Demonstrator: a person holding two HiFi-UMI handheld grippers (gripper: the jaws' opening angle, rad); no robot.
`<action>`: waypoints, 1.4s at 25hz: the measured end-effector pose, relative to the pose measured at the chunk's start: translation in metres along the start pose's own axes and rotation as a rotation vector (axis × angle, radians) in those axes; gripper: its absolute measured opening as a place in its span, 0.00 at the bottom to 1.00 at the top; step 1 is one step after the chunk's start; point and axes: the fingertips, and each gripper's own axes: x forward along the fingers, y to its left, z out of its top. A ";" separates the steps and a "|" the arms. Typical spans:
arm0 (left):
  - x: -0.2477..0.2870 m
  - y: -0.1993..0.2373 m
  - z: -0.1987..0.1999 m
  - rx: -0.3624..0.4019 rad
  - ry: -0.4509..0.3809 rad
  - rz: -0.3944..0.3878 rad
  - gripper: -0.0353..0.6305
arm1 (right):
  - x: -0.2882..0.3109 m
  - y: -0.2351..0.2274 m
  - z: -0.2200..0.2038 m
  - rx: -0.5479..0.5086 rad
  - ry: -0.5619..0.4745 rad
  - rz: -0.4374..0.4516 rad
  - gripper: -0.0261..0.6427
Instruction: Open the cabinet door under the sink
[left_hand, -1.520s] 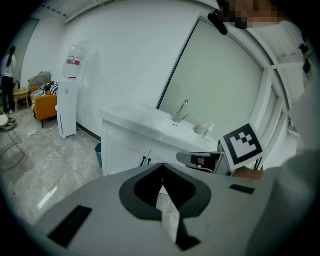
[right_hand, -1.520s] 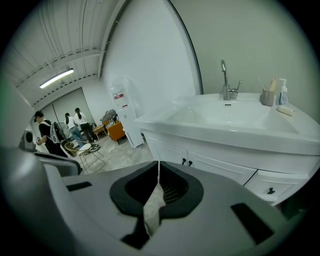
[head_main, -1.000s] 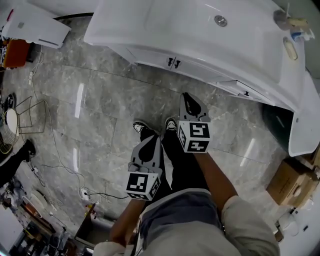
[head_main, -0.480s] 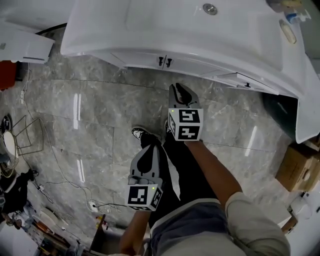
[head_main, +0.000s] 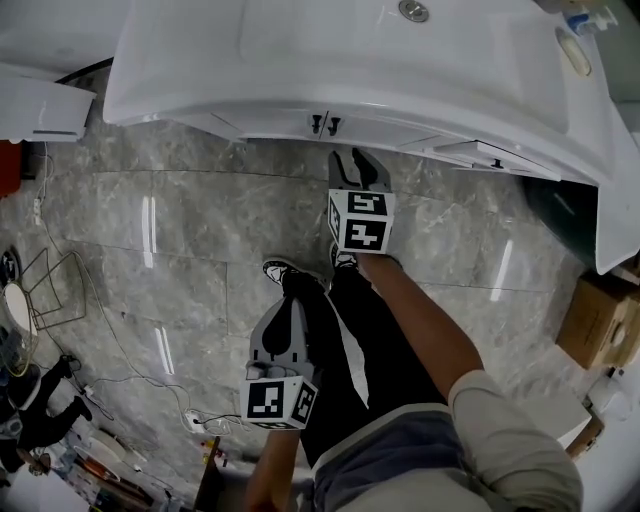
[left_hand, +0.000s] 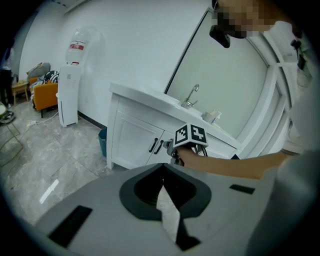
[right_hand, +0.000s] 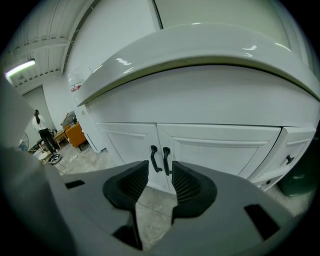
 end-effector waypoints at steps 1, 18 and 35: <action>0.001 0.002 0.000 -0.003 0.001 -0.001 0.05 | 0.005 -0.001 -0.001 0.000 0.001 -0.009 0.24; 0.018 0.040 0.001 -0.022 0.059 -0.026 0.05 | 0.065 -0.012 -0.019 0.055 0.076 -0.088 0.25; 0.032 0.067 0.010 -0.055 0.090 -0.062 0.05 | 0.099 -0.016 -0.013 0.057 0.118 -0.144 0.24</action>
